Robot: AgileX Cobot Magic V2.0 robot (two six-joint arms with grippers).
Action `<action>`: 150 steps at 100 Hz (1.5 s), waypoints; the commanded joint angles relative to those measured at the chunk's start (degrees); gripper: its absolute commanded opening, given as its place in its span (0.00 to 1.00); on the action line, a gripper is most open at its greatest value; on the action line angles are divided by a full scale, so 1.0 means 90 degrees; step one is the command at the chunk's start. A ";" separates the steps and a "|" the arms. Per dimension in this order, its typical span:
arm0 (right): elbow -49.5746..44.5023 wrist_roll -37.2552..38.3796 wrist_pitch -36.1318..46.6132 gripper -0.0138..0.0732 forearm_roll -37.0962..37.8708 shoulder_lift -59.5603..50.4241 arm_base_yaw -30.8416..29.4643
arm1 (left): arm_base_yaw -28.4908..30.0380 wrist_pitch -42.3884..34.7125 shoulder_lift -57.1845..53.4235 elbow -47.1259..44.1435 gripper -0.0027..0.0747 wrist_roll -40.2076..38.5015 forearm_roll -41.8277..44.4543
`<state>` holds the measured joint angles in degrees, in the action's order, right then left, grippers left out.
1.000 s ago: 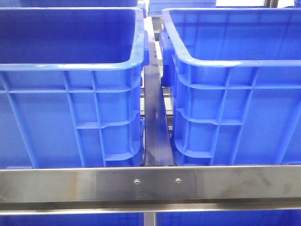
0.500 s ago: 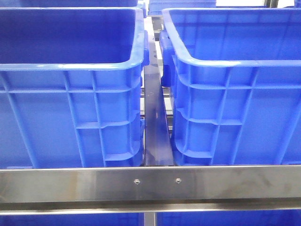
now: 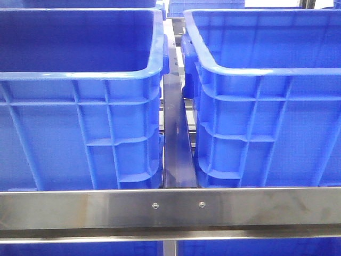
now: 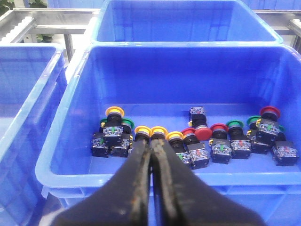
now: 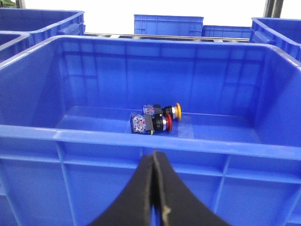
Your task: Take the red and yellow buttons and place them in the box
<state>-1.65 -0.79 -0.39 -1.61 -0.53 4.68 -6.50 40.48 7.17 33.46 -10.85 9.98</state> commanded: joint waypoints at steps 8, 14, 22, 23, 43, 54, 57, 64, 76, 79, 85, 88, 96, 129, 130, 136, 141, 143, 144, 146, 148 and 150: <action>0.0011 0.0002 0.0561 0.08 0.0075 -0.0145 0.0001 | 0.0009 -0.0511 0.0091 0.0158 0.01 -0.0059 0.0034; 0.0011 0.0002 0.0561 0.08 0.0075 -0.0145 0.0001 | 0.0009 -0.0661 0.0091 0.0094 0.01 -0.0059 0.0023; 0.0011 0.0002 0.0561 0.08 0.0075 -0.0145 0.0001 | 0.0023 -0.1185 0.0073 -0.0105 0.01 -0.0059 0.0023; 0.0011 0.0002 0.0561 0.08 0.0075 -0.0145 0.0001 | 0.0037 -0.1238 0.0058 -0.0128 0.01 -0.0059 0.0023; 0.0011 0.0002 0.0561 0.08 0.0075 -0.0145 0.0001 | 0.0478 -0.2261 -0.0307 -0.0862 0.01 -0.0059 -0.0251; 0.0011 0.0002 0.0561 0.08 0.0075 -0.0145 0.0001 | 0.0785 -0.2625 -0.0565 -0.1281 0.01 -0.0059 -0.0303; 0.0011 0.0002 0.0561 0.08 0.0075 -0.0145 0.0001 | 0.0851 -0.2722 -0.0654 -0.1386 0.01 -0.0059 -0.0303; 0.0011 0.0002 0.0561 0.08 0.0075 -0.0145 0.0001 | 0.0980 -0.2973 -0.0844 -0.1664 0.01 -0.0059 -0.0264; 0.0011 0.0002 0.0561 0.08 0.0075 -0.0145 0.0001 | 0.1031 -0.3485 -0.1042 -0.2150 0.01 -0.0059 -0.0071; 0.0011 0.0002 0.0561 0.08 0.0075 -0.0145 0.0001 | 0.1031 -0.3611 -0.1031 -0.2253 0.01 -0.0059 -0.0013; 0.0011 0.0002 0.0561 0.08 0.0075 -0.0145 0.0001 | 0.1031 -0.3882 -0.1031 -0.2481 0.01 -0.0059 -0.0003; 0.0011 0.0002 0.0561 0.08 0.0075 -0.0145 0.0001 | 0.1031 -0.4012 -0.1031 -0.2582 0.01 -0.0059 -0.0003; 0.0011 0.0002 0.0561 0.08 0.0075 -0.0145 0.0001 | 0.1031 -0.4416 -0.1031 -0.2886 0.01 -0.0059 0.0003; 0.0011 0.0002 0.0561 0.08 0.0075 -0.0145 0.0001 | 0.1031 -0.5529 -0.1031 -0.3769 0.01 -0.0059 0.0003; 0.0011 0.0002 0.0561 0.08 0.0075 -0.0145 0.0001 | 0.1031 -0.5517 -0.1031 -0.3769 0.01 -0.0059 0.0003; 0.0011 0.0002 0.0561 0.08 0.0075 -0.0145 0.0001 | 0.1008 -0.5462 -0.1031 -0.3769 0.01 -0.0059 0.0003; 0.0011 0.0002 0.0561 0.08 0.0075 -0.0145 0.0001 | 0.0980 -0.5462 -0.1031 -0.3769 0.01 -0.0059 0.0003; 0.0011 0.0002 0.0561 0.08 0.0075 -0.0145 0.0001 | 0.0967 -0.5462 -0.1031 -0.3769 0.01 -0.0059 0.0003; 0.0011 0.0002 0.0561 0.08 0.0075 -0.0145 0.0001 | 0.0965 -0.5462 -0.1031 -0.3769 0.01 -0.0059 0.0003; 0.0011 0.0002 0.0561 0.08 0.0075 -0.0145 0.0001 | 0.0946 -0.5462 -0.1031 -0.3769 0.01 -0.0059 0.0003; 0.0011 0.0002 0.0561 0.08 0.0075 -0.0145 0.0001 | 0.0930 -0.5462 -0.1031 -0.3769 0.01 -0.0059 0.0003; 0.0011 0.0002 0.0561 0.08 0.0075 -0.0145 0.0001 | 0.0914 -0.5462 -0.1031 -0.3769 0.01 -0.0059 0.0003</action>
<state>-1.65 -0.79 0.00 -1.61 -0.53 4.68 2.53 -4.02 -0.30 0.58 -10.85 10.12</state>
